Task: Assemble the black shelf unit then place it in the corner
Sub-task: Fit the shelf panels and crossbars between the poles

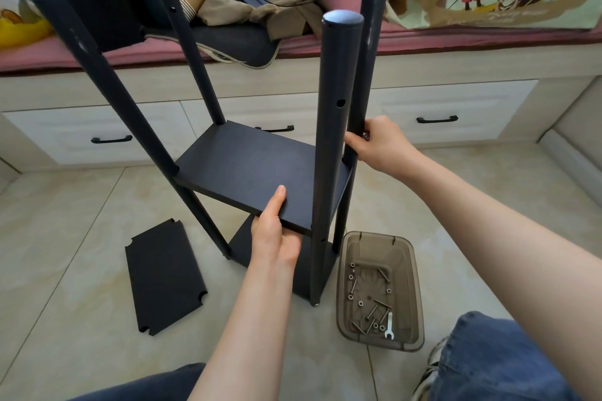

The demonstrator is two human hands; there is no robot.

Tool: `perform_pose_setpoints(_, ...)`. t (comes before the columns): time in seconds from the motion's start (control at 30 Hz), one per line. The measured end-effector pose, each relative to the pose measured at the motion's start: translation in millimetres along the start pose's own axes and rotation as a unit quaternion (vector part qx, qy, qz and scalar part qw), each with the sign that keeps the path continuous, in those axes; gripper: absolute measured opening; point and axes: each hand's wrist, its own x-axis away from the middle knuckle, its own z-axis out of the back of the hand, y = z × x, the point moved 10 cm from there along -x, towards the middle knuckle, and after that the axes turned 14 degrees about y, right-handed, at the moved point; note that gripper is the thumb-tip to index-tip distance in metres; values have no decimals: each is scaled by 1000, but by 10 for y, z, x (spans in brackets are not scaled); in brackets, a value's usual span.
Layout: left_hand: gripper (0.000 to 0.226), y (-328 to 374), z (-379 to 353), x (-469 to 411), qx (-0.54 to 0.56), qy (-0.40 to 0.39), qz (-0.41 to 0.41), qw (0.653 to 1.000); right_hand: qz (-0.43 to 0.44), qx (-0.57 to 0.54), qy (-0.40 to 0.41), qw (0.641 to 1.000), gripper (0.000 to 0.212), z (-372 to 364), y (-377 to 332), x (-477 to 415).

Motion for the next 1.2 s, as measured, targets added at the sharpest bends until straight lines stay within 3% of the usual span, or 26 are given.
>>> perform_pose_setpoints(0.47,46,50,-53,52,-13,3,-13,1000,-6,-9,24,1000,18,75,-29,59)
perform_pose_setpoints(0.57,46,74,-49,51,-18,6,-15,1000,-64,-72,117,988,25,188,87,283)
perform_pose_setpoints(0.67,46,77,-47,65,-24,5,-14,1000,-177,-156,193,953,32,55,397,887)
perform_pose_setpoints(0.8,46,75,-27,84,-21,5,-15,1000,-230,-176,122,949,29,-392,612,1580)
perform_pose_setpoints(0.97,44,66,-8,114,-23,6,-11,1000,-156,-138,0,978,26,-776,499,1842)
perform_pose_setpoints(1.2,43,77,90,82,-19,45,-22,999,-69,-90,-15,993,8,-871,398,1828)
